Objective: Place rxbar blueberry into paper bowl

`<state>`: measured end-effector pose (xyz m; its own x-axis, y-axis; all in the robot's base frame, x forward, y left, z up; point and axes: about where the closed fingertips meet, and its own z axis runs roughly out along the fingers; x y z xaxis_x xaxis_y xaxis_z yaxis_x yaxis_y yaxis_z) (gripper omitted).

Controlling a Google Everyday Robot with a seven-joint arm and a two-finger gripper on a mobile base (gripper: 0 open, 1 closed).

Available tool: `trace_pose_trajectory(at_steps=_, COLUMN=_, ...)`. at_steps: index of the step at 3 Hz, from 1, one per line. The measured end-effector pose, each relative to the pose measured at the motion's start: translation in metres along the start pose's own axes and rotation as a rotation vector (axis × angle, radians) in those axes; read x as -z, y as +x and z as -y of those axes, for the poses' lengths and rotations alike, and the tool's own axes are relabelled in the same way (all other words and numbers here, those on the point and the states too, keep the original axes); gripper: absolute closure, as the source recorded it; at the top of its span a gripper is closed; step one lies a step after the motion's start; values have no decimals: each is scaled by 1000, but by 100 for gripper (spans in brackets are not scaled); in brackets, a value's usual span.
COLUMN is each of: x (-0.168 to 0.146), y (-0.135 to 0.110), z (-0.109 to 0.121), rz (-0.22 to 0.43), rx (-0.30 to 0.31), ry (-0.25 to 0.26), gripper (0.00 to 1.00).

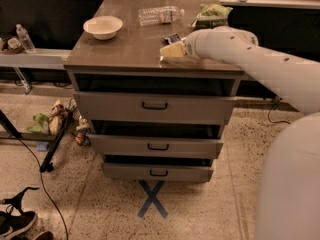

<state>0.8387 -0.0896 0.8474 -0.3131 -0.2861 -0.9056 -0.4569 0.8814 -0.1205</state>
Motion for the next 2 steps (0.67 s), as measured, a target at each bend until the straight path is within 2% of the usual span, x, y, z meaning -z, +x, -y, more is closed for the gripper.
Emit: trace_pose_trajectory(at_steps=2, x=-11, y=10, z=1, rz=-32, rx=-24, ry=-24, gripper=47)
